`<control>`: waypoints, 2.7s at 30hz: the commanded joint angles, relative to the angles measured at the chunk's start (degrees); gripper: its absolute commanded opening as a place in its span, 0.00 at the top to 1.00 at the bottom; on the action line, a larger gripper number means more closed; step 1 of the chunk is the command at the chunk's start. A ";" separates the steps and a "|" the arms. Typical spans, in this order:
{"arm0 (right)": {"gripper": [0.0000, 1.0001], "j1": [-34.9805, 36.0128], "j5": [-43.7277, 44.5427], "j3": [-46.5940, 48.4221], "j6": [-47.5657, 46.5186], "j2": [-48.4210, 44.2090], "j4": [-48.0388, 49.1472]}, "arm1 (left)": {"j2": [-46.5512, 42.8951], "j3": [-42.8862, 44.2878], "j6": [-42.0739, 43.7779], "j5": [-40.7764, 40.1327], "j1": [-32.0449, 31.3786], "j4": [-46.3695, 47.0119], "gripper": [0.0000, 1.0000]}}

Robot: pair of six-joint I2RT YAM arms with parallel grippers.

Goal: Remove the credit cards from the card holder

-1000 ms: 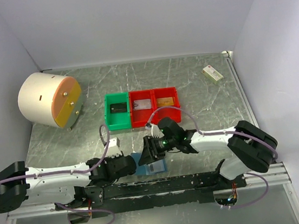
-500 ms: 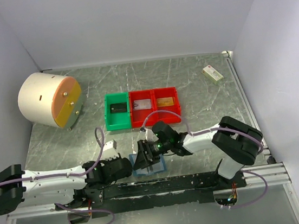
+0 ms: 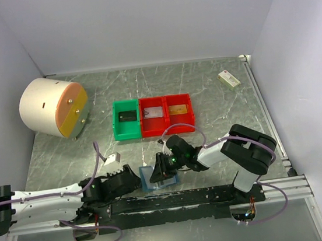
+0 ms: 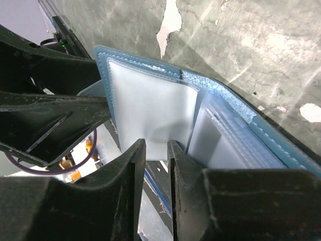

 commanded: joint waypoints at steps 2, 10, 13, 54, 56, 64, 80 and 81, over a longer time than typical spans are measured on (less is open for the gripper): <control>0.76 0.29 5.41 -0.30 -0.97 0.40 -3.44 | -3.44 -2.64 1.15 0.44 0.18 7.67 0.34; 0.78 0.29 6.60 0.88 -2.54 0.44 -6.64 | -3.05 -1.75 2.95 0.26 0.18 11.32 0.26; 0.79 0.22 6.53 0.74 -2.50 0.67 -6.44 | -2.24 -0.70 1.92 -0.33 0.18 9.97 0.27; 0.78 0.22 4.54 3.98 -4.04 -2.86 -10.48 | 12.05 8.05 -7.28 -7.77 -4.08 -3.97 0.31; 0.78 0.23 4.19 4.50 -4.83 -4.16 -11.09 | 13.18 8.07 -7.40 -7.64 -4.13 -3.27 0.35; 0.67 0.02 13.54 12.08 -13.17 -14.76 -30.20 | 12.26 5.24 -8.16 -7.25 -4.07 -0.56 0.52; 0.53 -5.29 23.73 11.88 -19.37 -19.02 -44.51 | 10.49 2.35 -4.25 -6.30 -4.13 6.77 0.55; 0.53 -5.37 23.77 11.70 -19.31 -18.78 -44.54 | 11.01 2.61 -4.10 -6.14 -4.13 6.80 0.55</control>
